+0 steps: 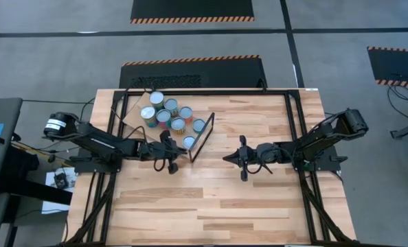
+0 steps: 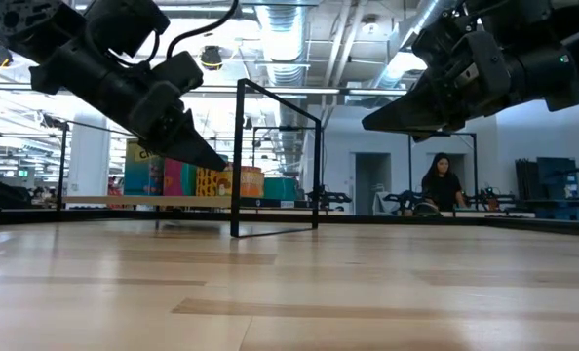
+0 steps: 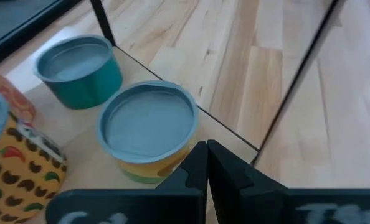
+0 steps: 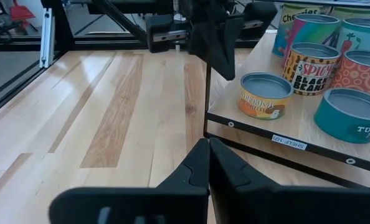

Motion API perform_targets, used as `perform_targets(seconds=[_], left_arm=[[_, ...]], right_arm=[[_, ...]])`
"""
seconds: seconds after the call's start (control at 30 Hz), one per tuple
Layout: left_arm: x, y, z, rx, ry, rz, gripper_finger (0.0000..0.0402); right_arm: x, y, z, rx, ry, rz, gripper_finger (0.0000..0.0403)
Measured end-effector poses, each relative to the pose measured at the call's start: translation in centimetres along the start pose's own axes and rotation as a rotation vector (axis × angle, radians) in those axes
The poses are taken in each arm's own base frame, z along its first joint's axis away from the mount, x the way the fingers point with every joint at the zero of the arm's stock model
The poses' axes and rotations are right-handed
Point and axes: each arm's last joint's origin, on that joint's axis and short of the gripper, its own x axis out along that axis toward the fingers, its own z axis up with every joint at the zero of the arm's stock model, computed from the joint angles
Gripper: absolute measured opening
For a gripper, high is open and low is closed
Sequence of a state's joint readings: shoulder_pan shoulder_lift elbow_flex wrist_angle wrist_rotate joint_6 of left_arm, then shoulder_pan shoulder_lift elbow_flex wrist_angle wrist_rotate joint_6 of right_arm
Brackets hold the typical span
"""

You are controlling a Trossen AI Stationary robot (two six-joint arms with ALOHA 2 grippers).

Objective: Pick and place cans onto a shelf
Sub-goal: Put the canned mushrooms on the shelf

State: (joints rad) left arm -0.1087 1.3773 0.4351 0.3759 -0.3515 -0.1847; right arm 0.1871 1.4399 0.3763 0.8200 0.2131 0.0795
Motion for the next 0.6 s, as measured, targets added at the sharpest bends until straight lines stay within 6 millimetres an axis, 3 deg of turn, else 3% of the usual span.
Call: perform_targets(seconds=[0.6], left_arm=[[0.5,1.5,0.3,-0.032,-0.009,0.044,0.0000]], right_arm=[[0.0,0.0,0.0,0.000,0.000,0.000,0.0017]])
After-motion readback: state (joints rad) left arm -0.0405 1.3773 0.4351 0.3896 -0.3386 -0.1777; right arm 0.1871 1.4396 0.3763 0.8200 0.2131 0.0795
